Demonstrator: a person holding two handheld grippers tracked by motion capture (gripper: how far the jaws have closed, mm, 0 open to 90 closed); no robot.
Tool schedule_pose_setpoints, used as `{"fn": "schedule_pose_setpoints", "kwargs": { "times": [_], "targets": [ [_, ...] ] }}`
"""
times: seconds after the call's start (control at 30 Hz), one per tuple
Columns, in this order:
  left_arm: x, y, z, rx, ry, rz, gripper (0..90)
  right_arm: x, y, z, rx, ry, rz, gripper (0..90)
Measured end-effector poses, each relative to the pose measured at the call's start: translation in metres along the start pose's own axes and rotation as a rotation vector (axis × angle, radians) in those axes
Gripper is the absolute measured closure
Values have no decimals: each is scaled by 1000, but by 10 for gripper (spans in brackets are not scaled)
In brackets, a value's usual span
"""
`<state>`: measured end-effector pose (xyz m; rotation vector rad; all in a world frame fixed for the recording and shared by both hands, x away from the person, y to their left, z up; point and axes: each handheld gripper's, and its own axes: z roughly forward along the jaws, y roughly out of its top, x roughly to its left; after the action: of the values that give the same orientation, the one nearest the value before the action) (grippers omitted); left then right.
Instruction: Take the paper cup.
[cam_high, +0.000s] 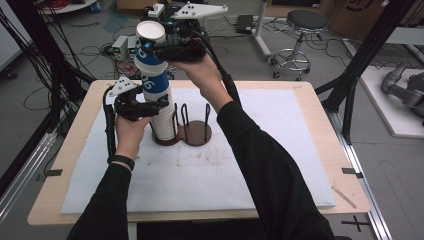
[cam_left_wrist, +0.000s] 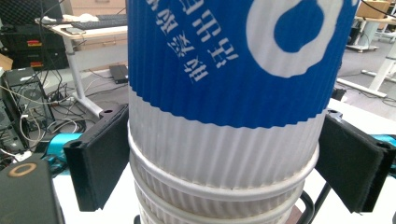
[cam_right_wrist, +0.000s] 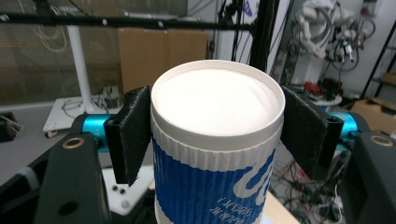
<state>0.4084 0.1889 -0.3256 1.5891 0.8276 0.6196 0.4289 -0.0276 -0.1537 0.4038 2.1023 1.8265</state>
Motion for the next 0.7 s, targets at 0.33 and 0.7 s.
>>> {"fn": "schedule_pose_setpoints", "kwargs": {
  "times": [0.33, 0.7],
  "targets": [
    [0, 1, 0, 2, 1, 3, 111, 5, 13, -34, -25, -8, -51, 301],
    [0, 2, 1, 16, -4, 4, 111, 6, 7, -93, -10, -4, -94, 301]
  ]
}}
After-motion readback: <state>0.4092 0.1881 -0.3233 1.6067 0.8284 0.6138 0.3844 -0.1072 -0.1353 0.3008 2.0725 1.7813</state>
